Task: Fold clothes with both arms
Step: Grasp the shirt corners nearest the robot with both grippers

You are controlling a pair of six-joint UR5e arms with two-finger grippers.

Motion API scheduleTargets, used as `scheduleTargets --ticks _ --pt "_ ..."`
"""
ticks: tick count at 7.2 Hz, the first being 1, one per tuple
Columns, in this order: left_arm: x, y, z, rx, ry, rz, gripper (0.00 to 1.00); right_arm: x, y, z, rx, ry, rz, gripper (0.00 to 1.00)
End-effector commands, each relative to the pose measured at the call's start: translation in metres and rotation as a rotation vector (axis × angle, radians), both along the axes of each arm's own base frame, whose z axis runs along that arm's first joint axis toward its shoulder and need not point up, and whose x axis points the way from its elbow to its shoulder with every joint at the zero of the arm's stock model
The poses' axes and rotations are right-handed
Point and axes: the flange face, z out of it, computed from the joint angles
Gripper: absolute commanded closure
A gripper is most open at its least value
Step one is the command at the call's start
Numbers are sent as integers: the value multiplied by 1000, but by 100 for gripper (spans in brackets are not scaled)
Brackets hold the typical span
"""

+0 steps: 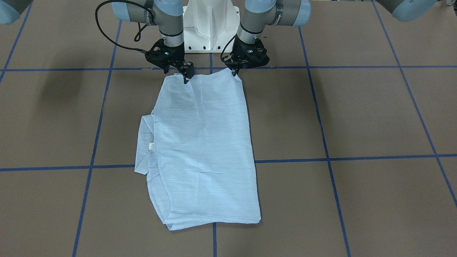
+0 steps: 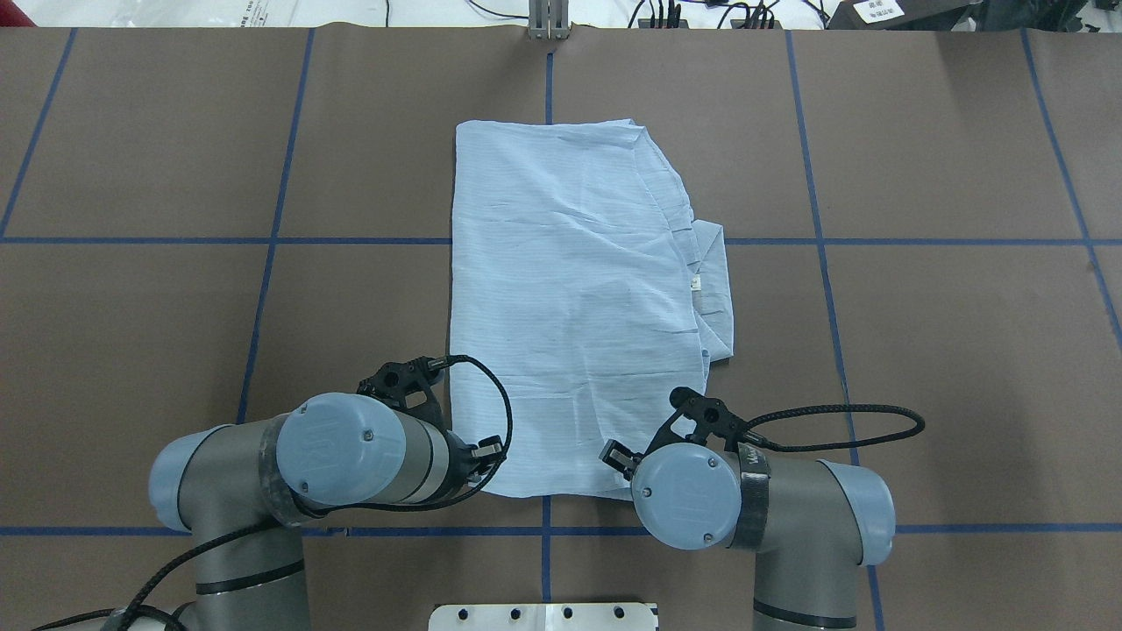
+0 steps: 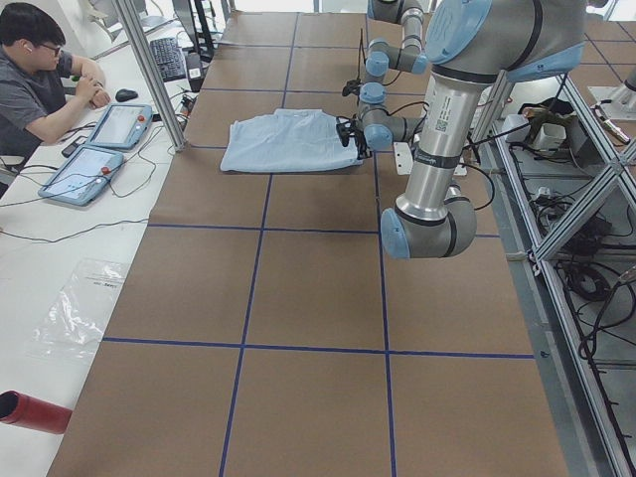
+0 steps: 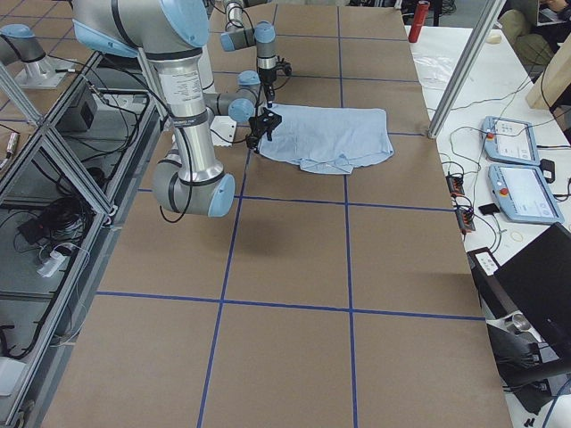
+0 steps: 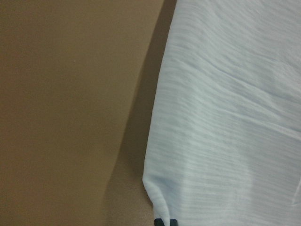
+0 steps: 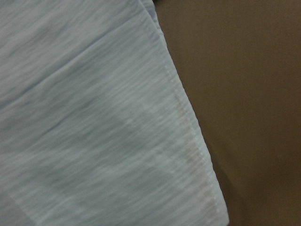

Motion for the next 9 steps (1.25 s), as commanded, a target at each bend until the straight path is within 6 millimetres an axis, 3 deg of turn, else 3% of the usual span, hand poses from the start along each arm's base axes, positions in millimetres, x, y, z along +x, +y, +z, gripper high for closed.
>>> scheduleTargets --ticks 1,3,6,7,8,9 --pt "0 0 0 0 0 0 100 -2 3 3 -2 6 -6 0" --pt "0 0 1 0 -1 0 100 -5 7 3 -3 9 -13 4" --pt "2 -1 3 -2 -7 0 100 -4 10 8 -5 21 -18 2" --pt "3 0 4 -1 -8 0 100 -5 10 8 -6 21 -17 11" --pt "4 0 4 -2 -10 0 100 -5 10 6 -5 16 -17 29" --pt "3 0 4 -2 -9 0 100 -4 9 5 -4 15 -17 53"
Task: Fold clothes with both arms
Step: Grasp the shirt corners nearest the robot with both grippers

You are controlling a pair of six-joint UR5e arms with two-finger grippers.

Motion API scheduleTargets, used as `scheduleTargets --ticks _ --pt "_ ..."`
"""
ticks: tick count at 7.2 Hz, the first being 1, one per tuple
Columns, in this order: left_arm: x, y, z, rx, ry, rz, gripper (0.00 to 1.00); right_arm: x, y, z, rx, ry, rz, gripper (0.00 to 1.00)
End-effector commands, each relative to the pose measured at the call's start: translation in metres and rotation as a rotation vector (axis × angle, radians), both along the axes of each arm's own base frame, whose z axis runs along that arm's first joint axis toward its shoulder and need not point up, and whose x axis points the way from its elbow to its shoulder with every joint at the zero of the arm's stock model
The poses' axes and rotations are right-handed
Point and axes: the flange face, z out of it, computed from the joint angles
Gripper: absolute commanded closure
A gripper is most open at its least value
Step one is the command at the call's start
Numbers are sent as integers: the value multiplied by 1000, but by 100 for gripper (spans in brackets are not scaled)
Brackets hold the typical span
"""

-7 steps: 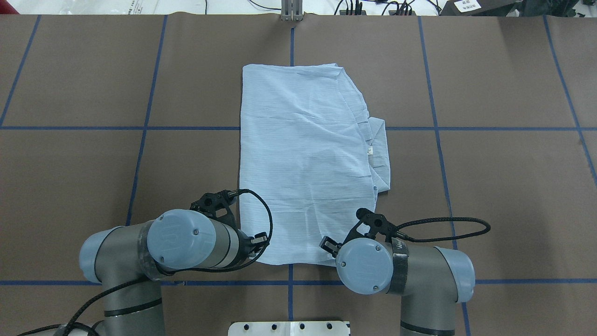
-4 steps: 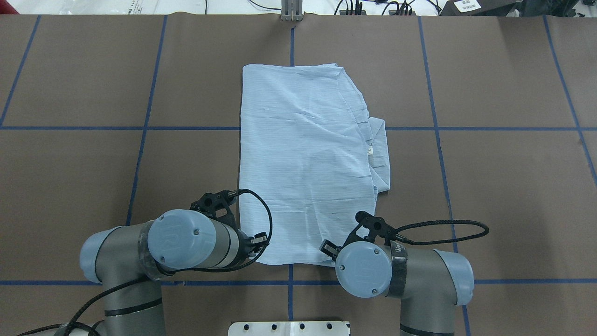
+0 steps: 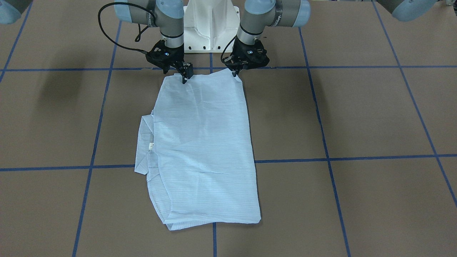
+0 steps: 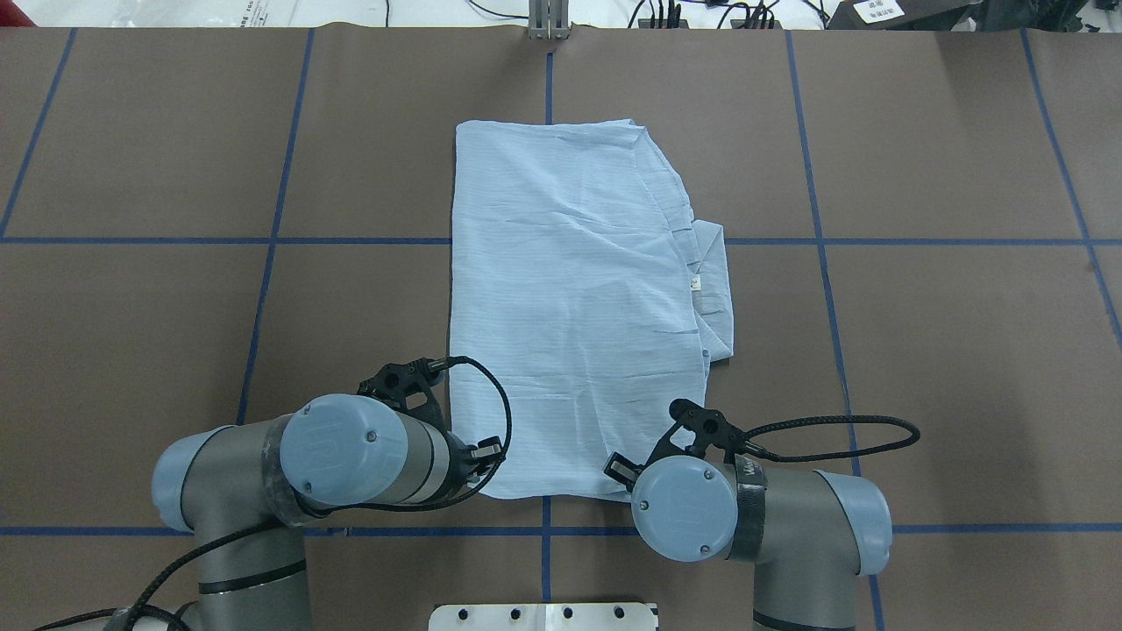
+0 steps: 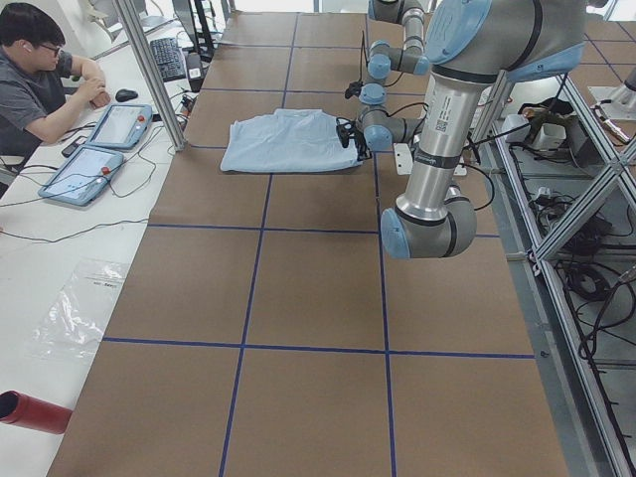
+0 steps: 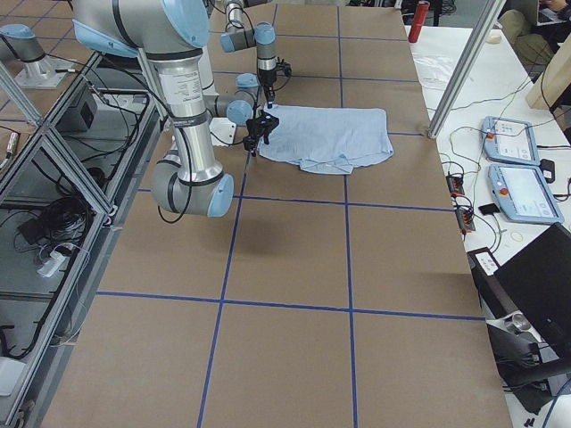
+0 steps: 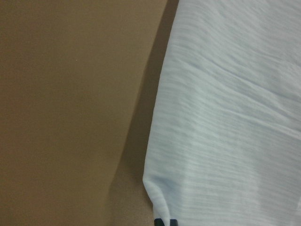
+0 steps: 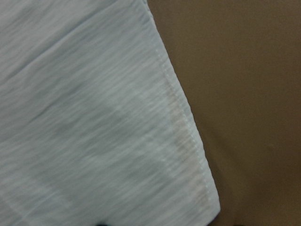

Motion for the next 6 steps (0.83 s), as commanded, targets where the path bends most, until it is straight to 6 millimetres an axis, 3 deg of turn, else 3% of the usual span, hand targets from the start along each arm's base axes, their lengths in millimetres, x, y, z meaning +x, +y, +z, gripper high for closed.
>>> scheduleTargets --ticks 1,2,6 --pt "0 0 0 0 0 0 100 1 -1 -3 3 -6 -1 73" --pt "1 0 1 0 -2 0 100 2 0 -7 5 -15 -2 87" --pt "1 -1 3 -1 -5 -1 100 7 -5 -15 5 -34 6 100"
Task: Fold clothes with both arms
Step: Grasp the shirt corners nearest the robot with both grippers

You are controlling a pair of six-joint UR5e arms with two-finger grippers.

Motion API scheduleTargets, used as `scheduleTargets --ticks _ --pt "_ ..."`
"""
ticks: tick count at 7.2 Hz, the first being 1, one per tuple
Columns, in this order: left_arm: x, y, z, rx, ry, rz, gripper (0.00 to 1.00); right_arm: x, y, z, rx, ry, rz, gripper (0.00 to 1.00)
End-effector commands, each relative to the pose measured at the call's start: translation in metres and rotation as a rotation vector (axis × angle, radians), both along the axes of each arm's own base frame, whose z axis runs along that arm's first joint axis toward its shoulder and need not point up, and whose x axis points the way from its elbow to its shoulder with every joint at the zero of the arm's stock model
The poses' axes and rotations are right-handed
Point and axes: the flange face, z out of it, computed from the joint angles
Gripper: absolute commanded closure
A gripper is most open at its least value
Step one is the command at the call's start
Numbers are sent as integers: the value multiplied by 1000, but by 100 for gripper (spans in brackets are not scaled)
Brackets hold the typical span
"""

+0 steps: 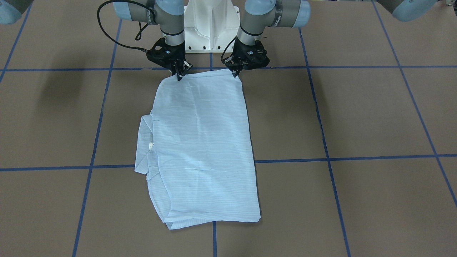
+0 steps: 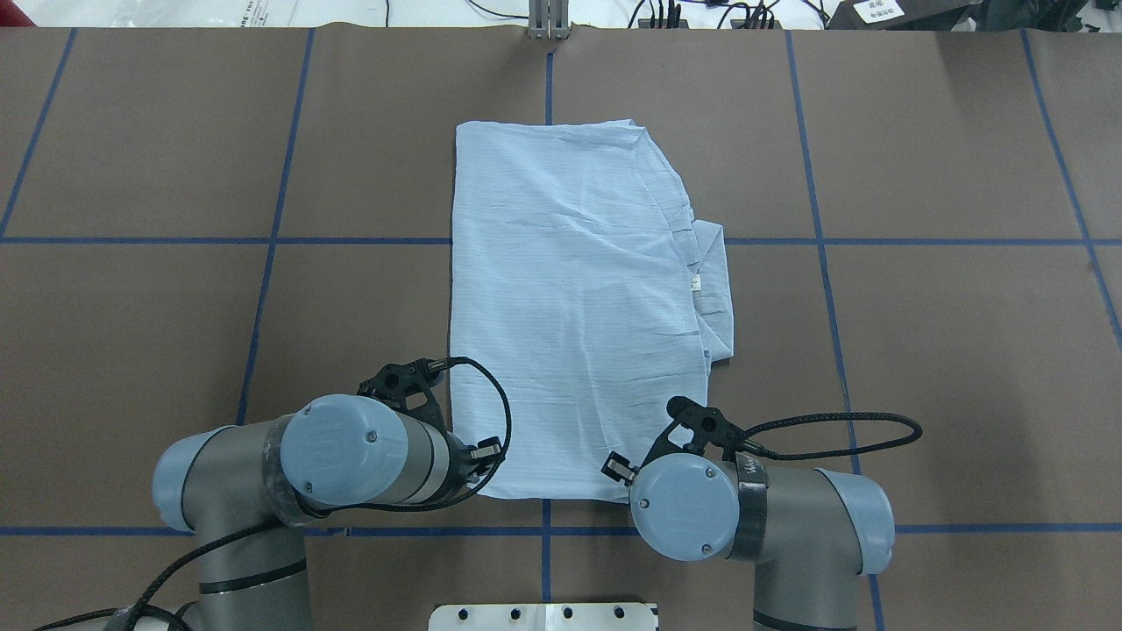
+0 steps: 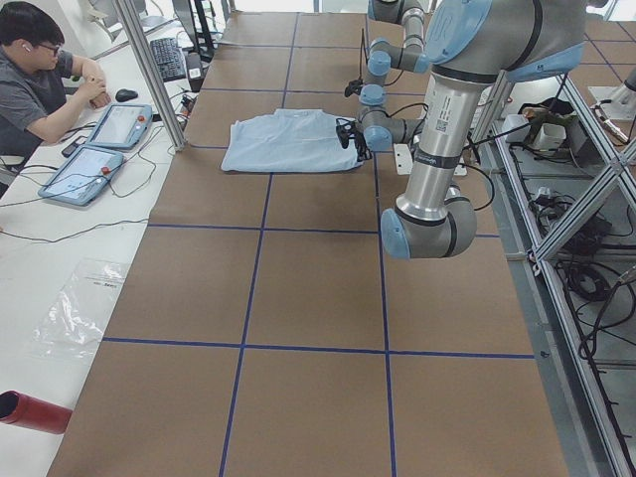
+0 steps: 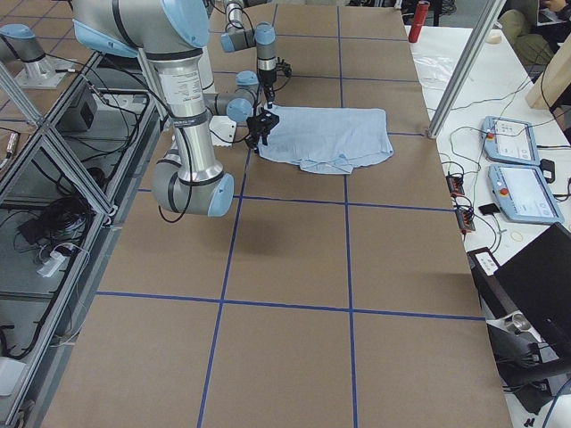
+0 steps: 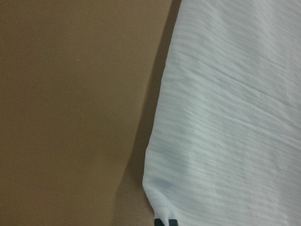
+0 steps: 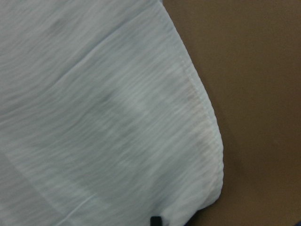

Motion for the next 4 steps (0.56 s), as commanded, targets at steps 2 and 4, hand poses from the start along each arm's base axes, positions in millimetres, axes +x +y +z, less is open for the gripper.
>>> scheduleTargets --ticks 2,4 --pt "-2 0 -3 2 7 0 100 14 -8 -19 7 -47 19 100" --pt "-13 3 -18 10 42 1 100 36 -10 -44 17 -109 32 100"
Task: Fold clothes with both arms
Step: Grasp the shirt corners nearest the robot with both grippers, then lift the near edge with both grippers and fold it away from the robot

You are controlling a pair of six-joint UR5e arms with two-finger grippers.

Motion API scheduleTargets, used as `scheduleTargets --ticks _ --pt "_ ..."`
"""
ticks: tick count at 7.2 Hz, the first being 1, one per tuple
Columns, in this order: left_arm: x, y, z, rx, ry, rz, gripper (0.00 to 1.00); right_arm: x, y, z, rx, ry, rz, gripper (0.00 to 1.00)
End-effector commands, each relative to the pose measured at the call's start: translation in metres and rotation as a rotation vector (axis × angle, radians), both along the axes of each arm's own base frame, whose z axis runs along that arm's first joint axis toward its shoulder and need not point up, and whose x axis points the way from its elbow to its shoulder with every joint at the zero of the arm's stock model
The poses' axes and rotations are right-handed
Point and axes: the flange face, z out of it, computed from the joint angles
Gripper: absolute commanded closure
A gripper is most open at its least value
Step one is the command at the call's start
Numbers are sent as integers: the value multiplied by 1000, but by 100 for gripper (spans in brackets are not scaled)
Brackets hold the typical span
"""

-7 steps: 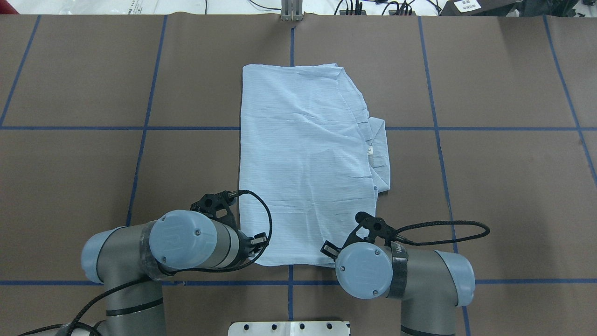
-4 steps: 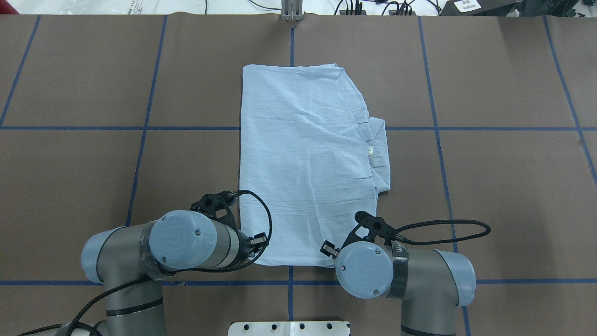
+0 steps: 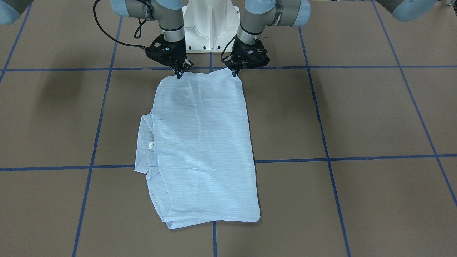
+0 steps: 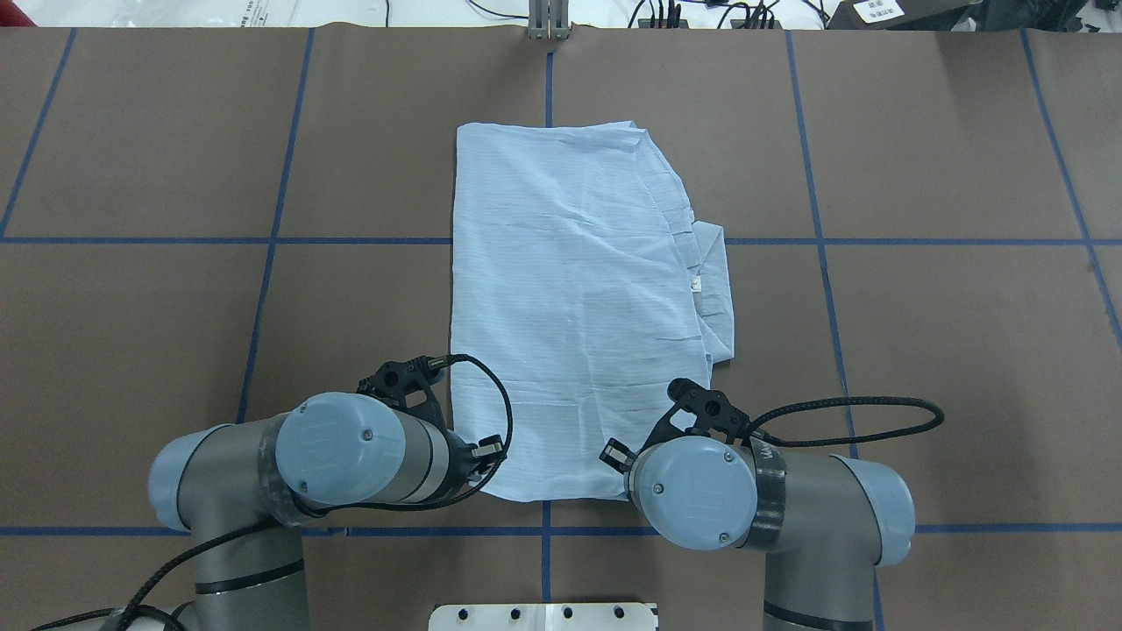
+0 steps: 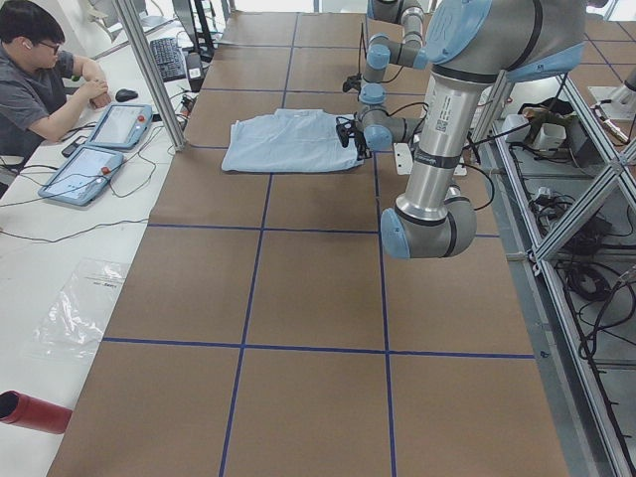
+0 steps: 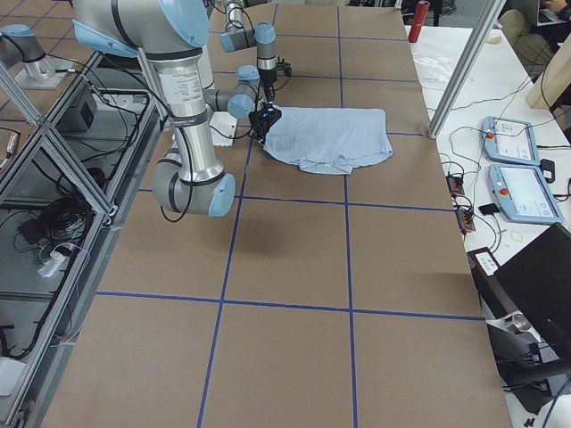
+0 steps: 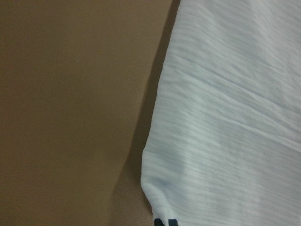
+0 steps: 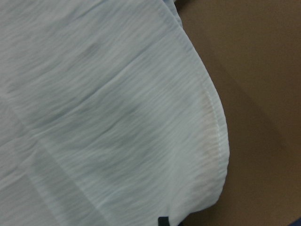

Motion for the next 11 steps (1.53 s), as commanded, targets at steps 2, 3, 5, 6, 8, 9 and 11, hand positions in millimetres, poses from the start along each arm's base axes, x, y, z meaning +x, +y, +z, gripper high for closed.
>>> scheduleTargets --ticks 2,3,5,6,8,9,11 --pt "-30 9 -28 15 60 2 100 33 3 -31 11 -84 1 100" --pt "-40 21 -39 -3 46 34 100 42 6 -41 4 -114 -10 100" --pt "-71 41 -60 -67 31 123 100 73 24 -64 -55 -195 -99 100" --pt "-89 55 -70 -99 19 174 100 84 41 -76 -107 -238 -184 100" --pt "-114 74 -80 -132 -20 216 100 100 55 -92 -164 -290 -272 100" --pt "-110 72 -75 -136 -39 213 100 98 44 -88 -163 -282 -251 100" --pt "-115 20 -67 -116 -61 127 100 97 -20 -76 -114 -239 -125 100"
